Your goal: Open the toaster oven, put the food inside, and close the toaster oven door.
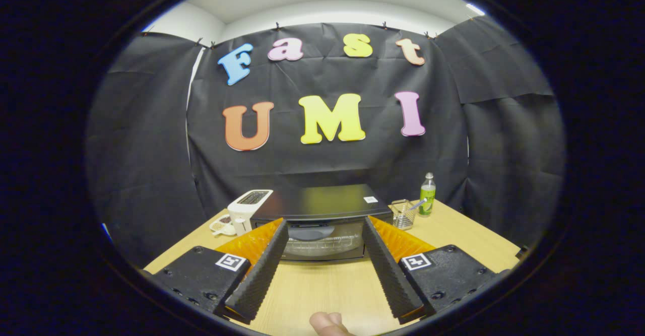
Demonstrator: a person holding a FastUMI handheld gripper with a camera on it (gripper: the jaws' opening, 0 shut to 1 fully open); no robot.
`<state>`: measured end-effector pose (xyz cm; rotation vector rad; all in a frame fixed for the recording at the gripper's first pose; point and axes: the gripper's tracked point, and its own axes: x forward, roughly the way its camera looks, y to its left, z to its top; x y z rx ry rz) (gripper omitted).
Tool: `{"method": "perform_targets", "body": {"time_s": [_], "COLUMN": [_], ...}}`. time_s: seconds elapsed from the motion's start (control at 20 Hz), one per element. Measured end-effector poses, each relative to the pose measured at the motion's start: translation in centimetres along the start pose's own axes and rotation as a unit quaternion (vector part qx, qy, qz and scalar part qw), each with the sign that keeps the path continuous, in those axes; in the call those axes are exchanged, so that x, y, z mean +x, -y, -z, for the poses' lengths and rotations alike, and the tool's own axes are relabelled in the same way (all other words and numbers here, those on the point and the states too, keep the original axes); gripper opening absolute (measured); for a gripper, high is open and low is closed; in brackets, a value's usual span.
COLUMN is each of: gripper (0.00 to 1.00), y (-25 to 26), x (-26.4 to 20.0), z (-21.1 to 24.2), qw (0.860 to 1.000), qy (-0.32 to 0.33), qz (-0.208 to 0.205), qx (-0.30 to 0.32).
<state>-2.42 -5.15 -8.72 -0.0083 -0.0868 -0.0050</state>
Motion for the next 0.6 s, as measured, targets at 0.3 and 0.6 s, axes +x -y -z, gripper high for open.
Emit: {"method": "perform_targets", "body": {"time_s": [0.3, 0.6], "gripper": [0.97, 0.98], "y": [1.2, 0.9], "x": [-4.5, -6.7], "z": [-6.7, -8.5], "qw": [0.999, 0.998], "qy": [0.039, 0.049], "qz": [0.009, 0.016], "qx": [0.015, 0.02]}}
